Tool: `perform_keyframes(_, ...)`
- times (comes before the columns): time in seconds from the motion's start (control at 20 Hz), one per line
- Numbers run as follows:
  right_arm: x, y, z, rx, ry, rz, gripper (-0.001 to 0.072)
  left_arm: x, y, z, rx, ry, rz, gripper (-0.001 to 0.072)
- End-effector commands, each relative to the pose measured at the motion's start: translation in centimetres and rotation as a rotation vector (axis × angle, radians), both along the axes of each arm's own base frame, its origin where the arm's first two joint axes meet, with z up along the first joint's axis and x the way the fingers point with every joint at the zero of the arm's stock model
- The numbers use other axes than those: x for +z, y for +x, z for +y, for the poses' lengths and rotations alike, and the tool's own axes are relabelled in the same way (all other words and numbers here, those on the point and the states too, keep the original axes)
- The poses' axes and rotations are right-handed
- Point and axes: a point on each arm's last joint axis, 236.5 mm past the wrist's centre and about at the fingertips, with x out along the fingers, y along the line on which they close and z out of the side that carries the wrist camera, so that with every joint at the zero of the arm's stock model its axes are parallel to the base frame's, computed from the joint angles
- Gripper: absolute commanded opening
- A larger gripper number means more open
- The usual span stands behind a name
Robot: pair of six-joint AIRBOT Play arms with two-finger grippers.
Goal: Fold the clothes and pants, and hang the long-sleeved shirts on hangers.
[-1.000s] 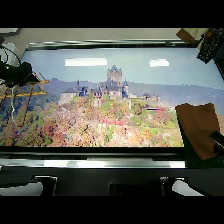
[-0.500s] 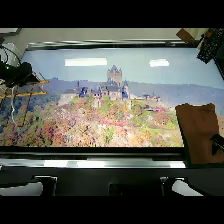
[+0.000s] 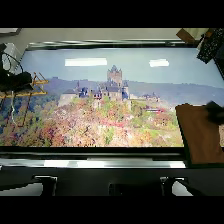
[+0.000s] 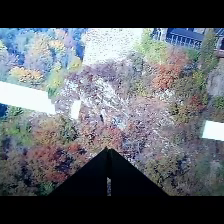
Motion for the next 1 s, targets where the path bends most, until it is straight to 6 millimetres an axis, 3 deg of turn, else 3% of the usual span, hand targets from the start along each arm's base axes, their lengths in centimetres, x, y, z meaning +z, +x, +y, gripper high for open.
perform_keyframes(0.0,1.9,6.0,12.2,0.357,0.067,-0.162,0.0047,-3.4,-1.6,0.2,-0.075,0.075,0.051,0.0013)
perform_keyframes(0.15,0.9,5.8,20.9,0.581,0.084,-0.139,0.0034,-7.7,-4.9,-1.0,-0.138,0.062,0.198,0.0013)
perform_keyframes(0.3,0.4,4.9,25.1,0.707,0.077,-0.121,0.0035,-10.8,-7.3,-1.4,-0.134,0.044,0.304,0.0014)
perform_keyframes(0.5,0.2,4.0,26.3,0.744,0.083,-0.101,0.0037,-12.7,-8.0,-1.5,-0.136,0.035,0.363,0.0014)
perform_keyframes(0.65,0.0,3.1,26.2,0.746,0.090,-0.063,0.0036,-13.0,-8.0,-1.5,-0.136,0.034,0.373,0.0014)
perform_keyframes(0.95,0.0,3.3,26.2,0.745,0.088,-0.071,0.0036,-13.0,-8.0,-1.5,-0.136,0.034,0.374,0.0014)
